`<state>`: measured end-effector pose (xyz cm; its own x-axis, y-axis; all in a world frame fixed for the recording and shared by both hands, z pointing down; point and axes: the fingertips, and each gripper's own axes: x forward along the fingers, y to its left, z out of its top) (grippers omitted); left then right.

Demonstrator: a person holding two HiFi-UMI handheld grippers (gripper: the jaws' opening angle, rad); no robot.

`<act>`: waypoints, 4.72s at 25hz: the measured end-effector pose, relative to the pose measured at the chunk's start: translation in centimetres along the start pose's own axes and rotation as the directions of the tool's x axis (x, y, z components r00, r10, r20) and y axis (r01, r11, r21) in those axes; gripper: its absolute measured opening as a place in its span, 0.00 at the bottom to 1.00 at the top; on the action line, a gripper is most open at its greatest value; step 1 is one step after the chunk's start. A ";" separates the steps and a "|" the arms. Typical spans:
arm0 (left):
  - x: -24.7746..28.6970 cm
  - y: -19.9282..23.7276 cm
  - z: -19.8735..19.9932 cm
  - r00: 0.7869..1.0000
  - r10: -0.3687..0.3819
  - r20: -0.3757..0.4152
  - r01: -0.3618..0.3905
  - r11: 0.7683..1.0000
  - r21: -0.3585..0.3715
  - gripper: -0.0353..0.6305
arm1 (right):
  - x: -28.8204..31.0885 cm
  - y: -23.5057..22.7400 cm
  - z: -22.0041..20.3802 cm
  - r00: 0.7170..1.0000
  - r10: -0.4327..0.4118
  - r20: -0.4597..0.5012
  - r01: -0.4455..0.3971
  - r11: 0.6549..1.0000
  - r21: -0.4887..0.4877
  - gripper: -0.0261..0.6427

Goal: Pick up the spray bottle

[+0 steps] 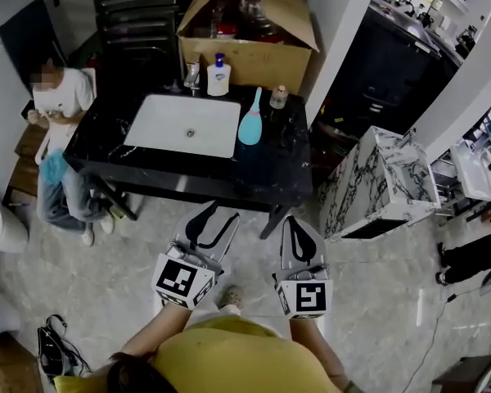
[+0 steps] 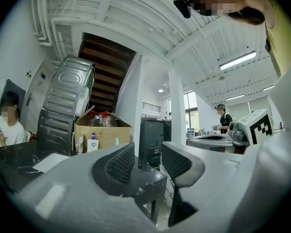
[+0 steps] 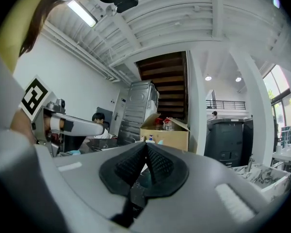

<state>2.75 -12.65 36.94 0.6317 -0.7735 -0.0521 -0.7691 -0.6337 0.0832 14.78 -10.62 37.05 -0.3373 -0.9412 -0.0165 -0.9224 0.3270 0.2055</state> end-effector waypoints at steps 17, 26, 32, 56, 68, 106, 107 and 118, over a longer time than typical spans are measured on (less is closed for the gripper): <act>9.9 6.5 -1.0 1.000 0.028 -0.009 -0.028 1.000 -0.006 0.32 | 10.3 -4.3 -3.2 0.999 0.023 -0.034 -0.023 1.000 0.016 0.04; 19.7 13.0 -2.4 0.998 -0.026 -0.054 0.026 1.000 0.005 0.34 | 20.5 -8.1 -4.4 0.997 -0.008 -0.071 0.008 1.000 0.007 0.04; 25.2 16.0 -4.1 0.993 -0.077 -0.090 0.077 0.997 -0.002 0.35 | 26.0 -9.7 -4.7 0.998 -0.041 -0.040 0.043 0.998 0.040 0.04; 33.9 19.1 -15.9 0.921 -0.101 -0.377 0.100 0.995 -0.021 0.61 | 33.0 -12.3 -13.9 0.975 0.108 -0.197 -0.094 0.993 0.077 0.04; 35.5 19.3 -22.0 0.850 -0.111 -0.516 0.119 0.993 -0.016 0.72 | 34.1 -11.5 -16.3 0.960 0.160 -0.231 -0.146 0.986 0.077 0.04; 35.3 21.2 -12.2 0.903 -0.003 -0.429 0.027 0.998 0.050 0.66 | 34.8 -12.9 -13.9 0.975 0.126 -0.183 -0.114 0.991 0.074 0.04; 35.1 21.5 -11.4 0.909 0.014 -0.417 0.015 0.998 0.065 0.66 | 35.0 -13.0 -13.4 0.977 0.125 -0.172 -0.113 0.991 0.076 0.04; 32.2 23.3 -4.2 0.950 0.139 -0.278 -0.109 0.987 0.121 0.66 | 36.4 -14.1 -9.2 0.992 0.084 -0.093 -0.079 0.995 0.055 0.04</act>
<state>5.55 -52.26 41.35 0.5201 -0.8200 0.2391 -0.8397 -0.5421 -0.0325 17.22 -50.30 42.58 -0.3950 -0.9141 0.0917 -0.9016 0.4049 0.1523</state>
